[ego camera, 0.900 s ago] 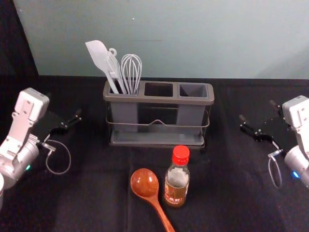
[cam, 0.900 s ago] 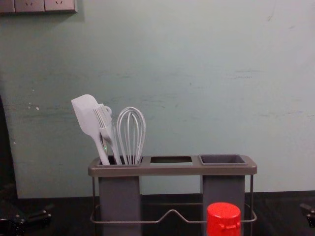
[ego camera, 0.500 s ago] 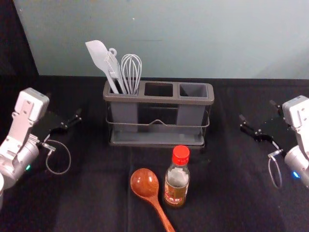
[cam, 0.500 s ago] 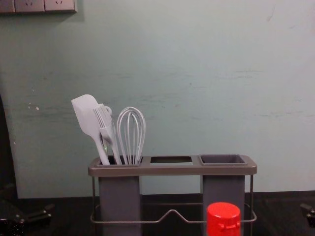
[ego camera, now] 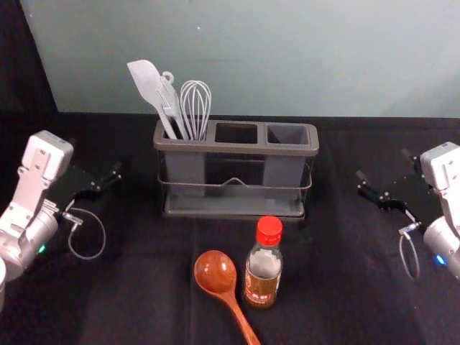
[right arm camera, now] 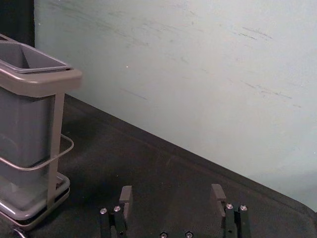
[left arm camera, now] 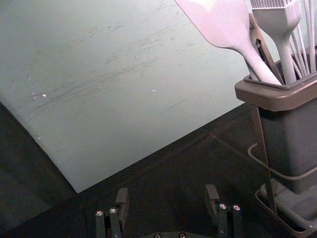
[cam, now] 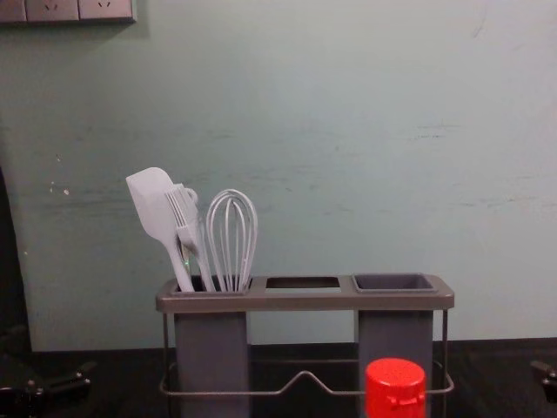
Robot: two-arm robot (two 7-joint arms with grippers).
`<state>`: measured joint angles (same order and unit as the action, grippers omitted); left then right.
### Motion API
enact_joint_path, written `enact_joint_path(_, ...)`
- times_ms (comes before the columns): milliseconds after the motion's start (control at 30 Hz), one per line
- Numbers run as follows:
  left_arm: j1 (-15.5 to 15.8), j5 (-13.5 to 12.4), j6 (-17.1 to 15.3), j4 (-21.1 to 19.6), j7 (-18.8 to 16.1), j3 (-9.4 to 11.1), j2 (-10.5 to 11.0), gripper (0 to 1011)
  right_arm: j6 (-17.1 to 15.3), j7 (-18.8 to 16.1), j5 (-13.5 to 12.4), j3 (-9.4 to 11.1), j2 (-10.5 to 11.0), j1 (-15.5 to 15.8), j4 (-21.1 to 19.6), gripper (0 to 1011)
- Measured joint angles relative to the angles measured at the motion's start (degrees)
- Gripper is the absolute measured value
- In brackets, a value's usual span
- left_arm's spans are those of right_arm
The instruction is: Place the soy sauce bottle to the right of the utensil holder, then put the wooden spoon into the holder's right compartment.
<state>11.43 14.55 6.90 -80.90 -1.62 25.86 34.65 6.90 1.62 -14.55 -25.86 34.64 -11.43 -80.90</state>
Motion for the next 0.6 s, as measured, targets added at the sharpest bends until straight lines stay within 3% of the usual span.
enact_joint_path(600,0.00,0.00,0.00,0.00,0.00,0.00,0.00,1005,0.54,-0.06,0.15,0.18,-0.02,0.15,-0.05,1004)
